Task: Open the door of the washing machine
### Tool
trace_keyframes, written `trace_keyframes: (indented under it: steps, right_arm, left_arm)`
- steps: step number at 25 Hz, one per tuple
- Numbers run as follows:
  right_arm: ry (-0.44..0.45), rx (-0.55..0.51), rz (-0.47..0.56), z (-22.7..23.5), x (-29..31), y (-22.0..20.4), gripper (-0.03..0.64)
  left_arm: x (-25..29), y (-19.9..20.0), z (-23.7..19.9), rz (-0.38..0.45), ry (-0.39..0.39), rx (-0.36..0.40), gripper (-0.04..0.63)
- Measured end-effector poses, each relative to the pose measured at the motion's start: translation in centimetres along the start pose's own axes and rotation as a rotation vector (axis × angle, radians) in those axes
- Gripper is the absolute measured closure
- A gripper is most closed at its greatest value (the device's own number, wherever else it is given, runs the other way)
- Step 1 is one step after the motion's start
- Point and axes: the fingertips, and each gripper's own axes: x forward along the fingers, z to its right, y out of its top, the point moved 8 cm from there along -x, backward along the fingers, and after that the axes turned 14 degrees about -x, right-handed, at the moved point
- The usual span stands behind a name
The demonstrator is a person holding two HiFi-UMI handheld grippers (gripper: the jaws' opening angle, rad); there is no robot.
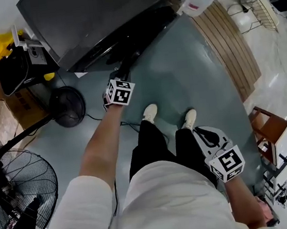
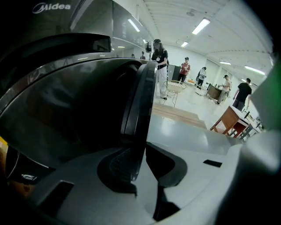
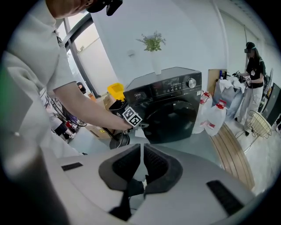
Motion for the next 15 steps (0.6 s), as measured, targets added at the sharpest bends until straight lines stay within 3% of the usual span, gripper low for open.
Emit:
trace_keyframes:
  steps: [15]
  right_arm:
    - [0.121,-0.141,0.042,8.1,-3.5,-3.2,0.607]
  left_arm:
    - [0.5,-3.6,12.1,-0.037,0.059,-0.187,0.511]
